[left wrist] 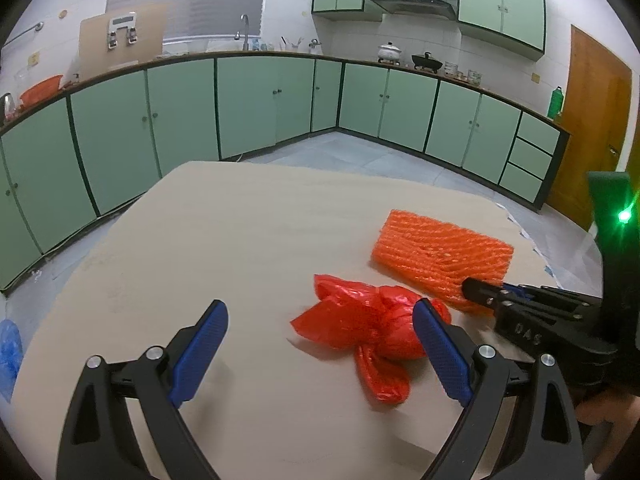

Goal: Collect trash
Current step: 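Grasp the red plastic bag with the left gripper while the right gripper holds the orange net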

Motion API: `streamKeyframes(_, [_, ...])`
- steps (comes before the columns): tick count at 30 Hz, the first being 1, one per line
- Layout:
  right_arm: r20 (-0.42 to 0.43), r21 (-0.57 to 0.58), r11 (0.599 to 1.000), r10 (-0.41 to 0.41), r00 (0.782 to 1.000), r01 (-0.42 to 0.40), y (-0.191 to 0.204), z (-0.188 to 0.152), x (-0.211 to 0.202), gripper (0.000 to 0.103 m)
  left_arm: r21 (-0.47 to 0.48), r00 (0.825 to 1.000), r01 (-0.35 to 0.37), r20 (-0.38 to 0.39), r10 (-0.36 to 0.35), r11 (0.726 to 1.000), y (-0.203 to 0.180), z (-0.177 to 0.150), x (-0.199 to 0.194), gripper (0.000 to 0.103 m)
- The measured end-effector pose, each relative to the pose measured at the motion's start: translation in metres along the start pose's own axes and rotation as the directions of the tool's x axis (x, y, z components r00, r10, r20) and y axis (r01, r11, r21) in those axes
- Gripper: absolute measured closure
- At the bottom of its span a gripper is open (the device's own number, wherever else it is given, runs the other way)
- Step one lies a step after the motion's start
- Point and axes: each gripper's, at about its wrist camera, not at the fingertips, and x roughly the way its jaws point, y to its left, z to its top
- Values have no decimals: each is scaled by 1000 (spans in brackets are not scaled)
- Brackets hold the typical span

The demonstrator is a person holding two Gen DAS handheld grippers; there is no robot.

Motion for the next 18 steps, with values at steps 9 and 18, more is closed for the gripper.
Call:
streamKeyframes(9, [75, 56, 998, -13, 997, 9, -31, -21, -48, 94, 13, 998, 51, -38, -51, 999, -25, 2, 13, 12])
streamKeyframes(18, [84, 58, 998, -23, 996, 18, -41, -32, -59, 93, 33, 996, 57, -70, -55, 998, -44, 3, 27, 65])
